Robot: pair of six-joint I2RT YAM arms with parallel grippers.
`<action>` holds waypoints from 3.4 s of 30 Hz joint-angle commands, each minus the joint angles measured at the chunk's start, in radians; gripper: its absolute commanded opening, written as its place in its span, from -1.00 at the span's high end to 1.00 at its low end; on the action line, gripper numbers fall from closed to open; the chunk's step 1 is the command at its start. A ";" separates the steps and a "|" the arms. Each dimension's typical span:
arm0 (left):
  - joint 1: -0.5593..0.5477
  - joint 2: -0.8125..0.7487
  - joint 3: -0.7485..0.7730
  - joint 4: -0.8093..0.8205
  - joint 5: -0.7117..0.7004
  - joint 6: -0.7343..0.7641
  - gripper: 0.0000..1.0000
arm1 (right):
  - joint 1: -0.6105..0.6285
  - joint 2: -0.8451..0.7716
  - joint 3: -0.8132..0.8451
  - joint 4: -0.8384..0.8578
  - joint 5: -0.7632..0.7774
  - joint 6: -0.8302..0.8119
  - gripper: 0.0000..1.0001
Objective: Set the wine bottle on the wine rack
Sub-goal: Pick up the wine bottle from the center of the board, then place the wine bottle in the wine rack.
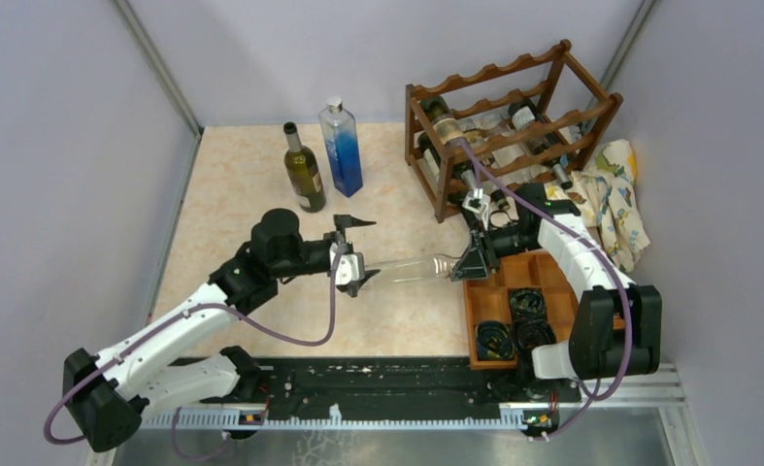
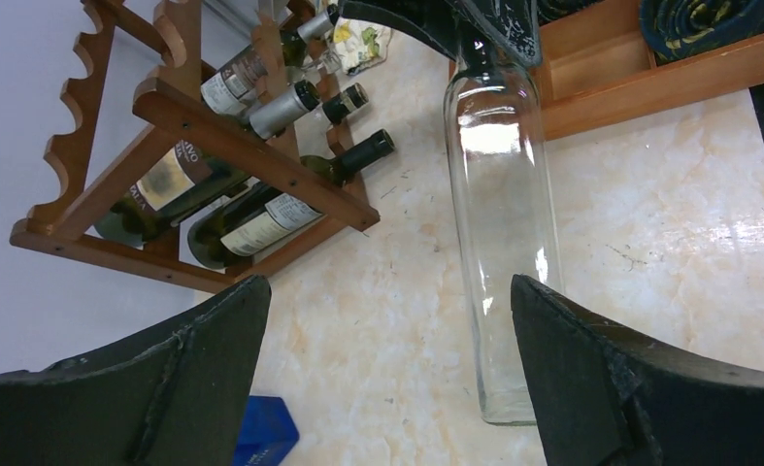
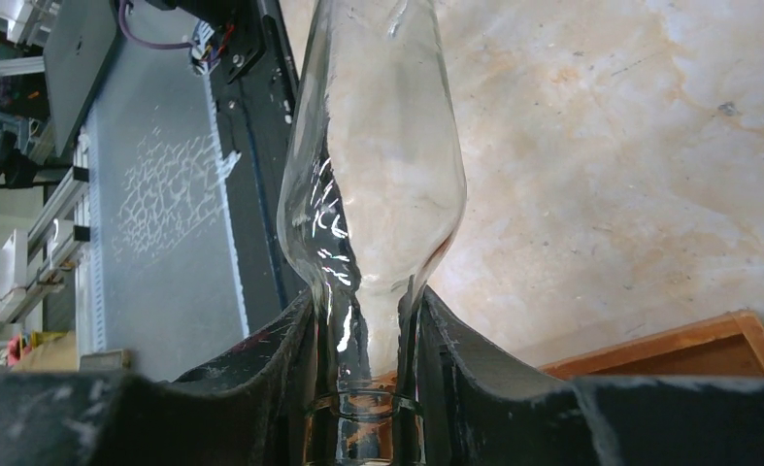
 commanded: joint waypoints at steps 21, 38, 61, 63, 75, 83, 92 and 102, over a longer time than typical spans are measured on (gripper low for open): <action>0.005 -0.019 -0.014 0.101 -0.264 -0.096 -0.97 | -0.382 0.040 0.193 -0.463 -0.065 -0.464 1.00; 0.005 -0.009 -0.002 0.067 -0.241 -0.087 -0.97 | -0.649 -0.090 0.187 -0.471 0.072 -0.419 1.00; 0.004 -0.012 0.001 0.052 -0.208 -0.077 -0.97 | -0.942 0.004 0.356 -0.471 0.139 -0.436 1.00; 0.005 -0.010 0.001 0.051 -0.204 -0.077 -0.97 | -0.965 0.026 0.393 -0.471 0.120 -0.432 1.00; 0.005 -0.001 0.001 0.051 -0.199 -0.077 -0.97 | -0.975 0.145 0.565 -0.469 -0.033 -0.356 1.00; 0.005 0.002 0.003 0.052 -0.200 -0.080 -0.97 | -0.962 0.188 0.577 -0.449 -0.132 -0.317 1.00; 0.005 0.002 0.001 0.053 -0.202 -0.080 -0.97 | -0.917 0.171 0.498 -0.217 -0.188 -0.108 1.00; 0.005 0.004 0.000 0.051 -0.204 -0.076 -0.98 | -0.841 0.074 0.274 0.273 -0.204 0.289 1.00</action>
